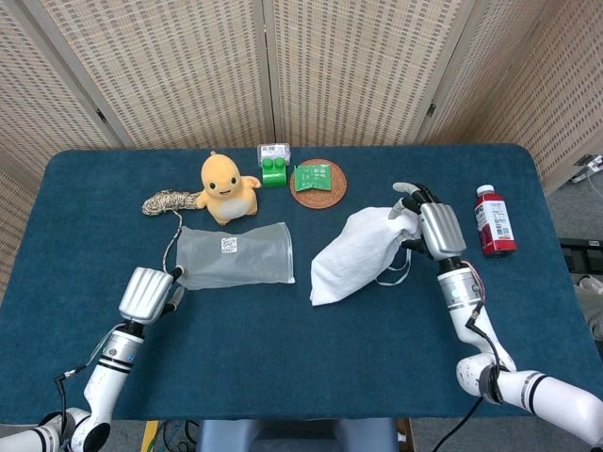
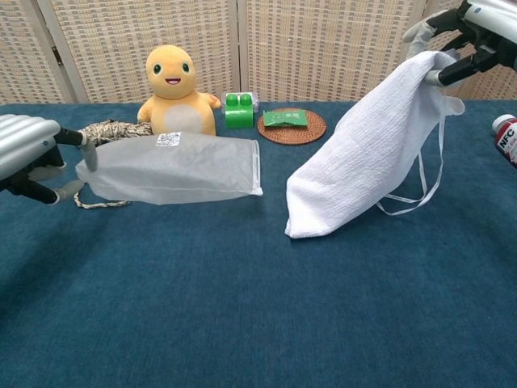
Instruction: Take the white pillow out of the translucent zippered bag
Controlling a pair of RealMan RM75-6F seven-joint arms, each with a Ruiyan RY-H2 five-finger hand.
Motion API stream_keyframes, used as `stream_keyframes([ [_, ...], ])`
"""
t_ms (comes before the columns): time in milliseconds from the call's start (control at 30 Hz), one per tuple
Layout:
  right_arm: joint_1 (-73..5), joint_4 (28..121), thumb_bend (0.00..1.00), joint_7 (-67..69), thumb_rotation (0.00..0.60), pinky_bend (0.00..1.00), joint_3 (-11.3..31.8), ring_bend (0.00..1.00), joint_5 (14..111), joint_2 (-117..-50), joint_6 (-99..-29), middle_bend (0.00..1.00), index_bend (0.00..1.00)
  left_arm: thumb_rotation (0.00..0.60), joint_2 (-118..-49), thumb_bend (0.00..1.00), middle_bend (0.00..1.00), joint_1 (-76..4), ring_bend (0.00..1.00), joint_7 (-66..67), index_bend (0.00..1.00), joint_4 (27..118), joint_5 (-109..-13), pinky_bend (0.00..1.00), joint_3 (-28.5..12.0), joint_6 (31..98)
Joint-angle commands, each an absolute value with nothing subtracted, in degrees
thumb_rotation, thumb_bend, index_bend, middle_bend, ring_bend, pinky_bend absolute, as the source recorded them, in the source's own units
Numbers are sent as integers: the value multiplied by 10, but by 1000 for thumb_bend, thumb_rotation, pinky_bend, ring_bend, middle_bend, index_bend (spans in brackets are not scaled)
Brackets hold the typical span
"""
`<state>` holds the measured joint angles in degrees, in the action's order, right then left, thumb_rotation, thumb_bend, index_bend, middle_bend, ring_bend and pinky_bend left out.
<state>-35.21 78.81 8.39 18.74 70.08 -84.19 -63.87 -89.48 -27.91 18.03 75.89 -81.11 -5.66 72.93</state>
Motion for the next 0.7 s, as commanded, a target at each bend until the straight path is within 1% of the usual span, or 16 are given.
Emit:
stream_keyframes([
  [33, -354, 793, 109, 70, 600, 292, 186, 116, 696, -839, -634, 203, 169, 600, -893, 297, 1000, -279, 866, 180, 322, 762, -814, 928, -58, 733],
  [67, -355, 796, 52, 64, 600, 292, 185, 112, 694, -837, -632, 199, 86, 600, -892, 269, 1000, -278, 863, 181, 302, 764, -816, 928, -58, 734],
  [100, -355, 797, 17, 61, 600, 292, 185, 108, 692, -836, -632, 196, 33, 600, -891, 251, 1000, -278, 861, 181, 288, 765, -817, 928, -59, 736],
  [167, -354, 800, 0, 58, 600, 292, 185, 105, 690, -835, -633, 194, 0, 600, -889, 226, 1000, -277, 859, 182, 264, 768, -819, 928, -59, 738],
  [367, -350, 811, 0, 55, 600, 288, 184, 100, 693, -825, -639, 188, 0, 600, -882, 203, 1000, -275, 857, 184, 258, 779, -820, 928, -61, 742],
  [533, -340, 839, 0, 34, 600, 282, 177, 86, 697, -799, -646, 170, 0, 600, -872, 194, 1000, -270, 846, 183, 259, 794, -824, 928, -64, 753],
  [633, -331, 863, 0, 13, 600, 282, 168, 84, 700, -778, -650, 168, 44, 600, -861, 193, 997, -265, 798, 182, 260, 809, -829, 902, -67, 767],
  [700, -324, 880, 0, -1, 600, 282, 161, 84, 703, -763, -654, 167, 84, 600, -852, 193, 954, -260, 732, 170, 263, 826, -826, 860, -74, 777],
])
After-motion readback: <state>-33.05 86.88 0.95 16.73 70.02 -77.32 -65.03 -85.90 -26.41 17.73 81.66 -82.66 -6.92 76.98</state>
